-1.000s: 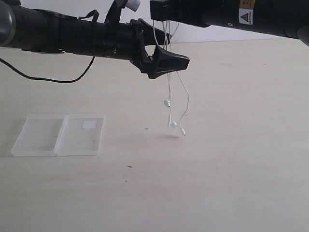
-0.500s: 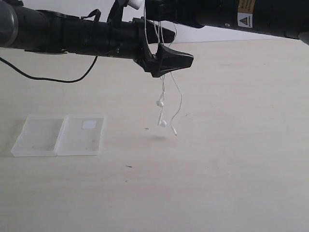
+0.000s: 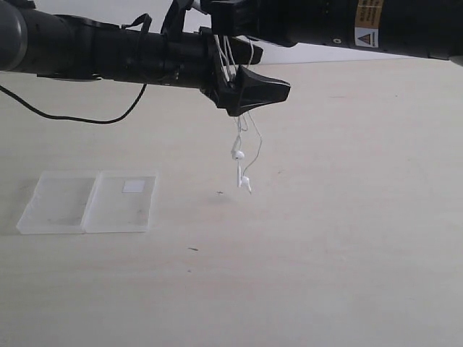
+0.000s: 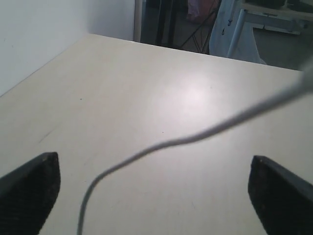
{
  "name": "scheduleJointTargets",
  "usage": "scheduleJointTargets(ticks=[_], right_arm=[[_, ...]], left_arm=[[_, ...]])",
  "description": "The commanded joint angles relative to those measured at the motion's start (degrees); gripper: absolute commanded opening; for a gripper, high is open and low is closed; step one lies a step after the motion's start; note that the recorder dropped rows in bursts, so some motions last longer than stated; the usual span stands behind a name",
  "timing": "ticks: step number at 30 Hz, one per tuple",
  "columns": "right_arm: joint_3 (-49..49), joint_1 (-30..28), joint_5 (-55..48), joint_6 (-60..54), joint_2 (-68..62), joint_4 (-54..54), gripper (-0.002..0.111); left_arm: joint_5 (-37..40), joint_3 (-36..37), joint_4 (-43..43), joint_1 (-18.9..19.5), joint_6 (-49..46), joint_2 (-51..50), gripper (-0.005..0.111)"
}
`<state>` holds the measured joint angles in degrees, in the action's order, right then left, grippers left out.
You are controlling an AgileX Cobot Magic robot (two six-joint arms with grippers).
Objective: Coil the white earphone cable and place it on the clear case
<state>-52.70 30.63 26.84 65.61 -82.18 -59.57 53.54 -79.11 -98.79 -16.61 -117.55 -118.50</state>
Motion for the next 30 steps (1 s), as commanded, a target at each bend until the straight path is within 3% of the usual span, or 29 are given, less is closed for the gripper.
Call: scheduleJointTargets(ticks=[1, 6, 8, 13, 16, 18, 21, 30], right_arm=[[-0.28, 0.01, -1.30, -1.45, 0.14, -0.38, 0.000], [-0.28, 0.01, -4.75, -2.52, 0.14, -0.38, 0.000], [-0.28, 0.01, -4.89, -2.52, 0.14, -0.38, 0.000], [-0.28, 0.01, -4.76, -2.52, 0.14, -0.38, 0.000], [-0.28, 0.01, -4.89, -2.52, 0.14, -0.38, 0.000], [-0.28, 0.01, -5.18, -2.52, 0.14, -0.38, 0.000], [-0.28, 0.01, -6.84, -2.52, 0.14, -0.38, 0.000], [-0.28, 0.01, -12.53, -2.98, 0.14, -0.38, 0.000]], left_arm=[[0.09, -0.19, 1.39, -0.15, 1.13, -0.09, 0.101], [0.09, -0.19, 2.86, -0.15, 3.33, -0.09, 0.101], [0.09, -0.19, 3.01, -0.15, 3.87, -0.09, 0.095], [0.36, -0.19, 4.15, -0.15, 3.85, -0.09, 0.047], [1.39, -0.19, 5.94, -0.15, 3.85, -0.09, 0.026], [1.46, -0.19, 6.88, -0.15, 3.85, -0.09, 0.019], [1.51, -0.19, 7.14, -0.15, 3.85, -0.09, 0.014], [1.61, -0.19, 7.14, -0.15, 3.85, -0.09, 0.018]])
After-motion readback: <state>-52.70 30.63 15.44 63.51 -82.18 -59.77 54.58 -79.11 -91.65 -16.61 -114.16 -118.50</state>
